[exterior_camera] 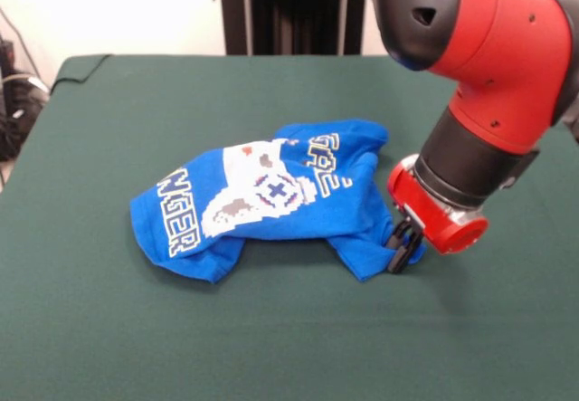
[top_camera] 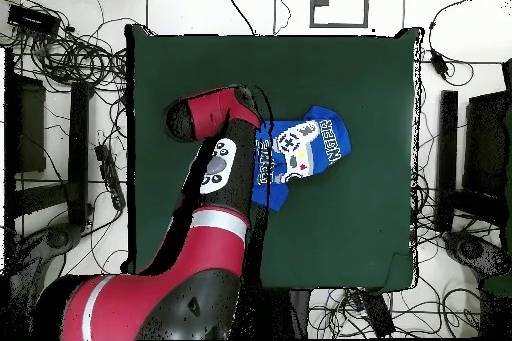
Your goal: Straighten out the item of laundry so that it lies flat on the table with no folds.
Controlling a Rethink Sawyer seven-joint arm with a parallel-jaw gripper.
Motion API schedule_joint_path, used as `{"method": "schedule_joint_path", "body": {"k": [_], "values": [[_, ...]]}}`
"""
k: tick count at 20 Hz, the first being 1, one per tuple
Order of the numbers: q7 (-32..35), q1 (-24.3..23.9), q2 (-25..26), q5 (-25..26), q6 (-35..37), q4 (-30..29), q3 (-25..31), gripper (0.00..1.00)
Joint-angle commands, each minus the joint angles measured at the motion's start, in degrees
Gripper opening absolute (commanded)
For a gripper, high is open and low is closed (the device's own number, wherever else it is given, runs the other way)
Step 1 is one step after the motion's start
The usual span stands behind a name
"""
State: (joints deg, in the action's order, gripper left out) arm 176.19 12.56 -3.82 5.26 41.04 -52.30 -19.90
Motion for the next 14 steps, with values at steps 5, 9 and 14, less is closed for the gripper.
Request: {"method": "schedule_joint_path", "body": {"k": [5, 9, 14], "values": [[-4.40, 0.88, 4.44, 1.85, 1.76, -0.17, 5.22, 0.00], [-4.48, 0.96, 3.62, 1.48, 4.03, 0.19, 4.94, 0.00], [-4.38, 1.17, 1.58, 0.57, 3.99, -1.18, 5.87, 0.00]]}}
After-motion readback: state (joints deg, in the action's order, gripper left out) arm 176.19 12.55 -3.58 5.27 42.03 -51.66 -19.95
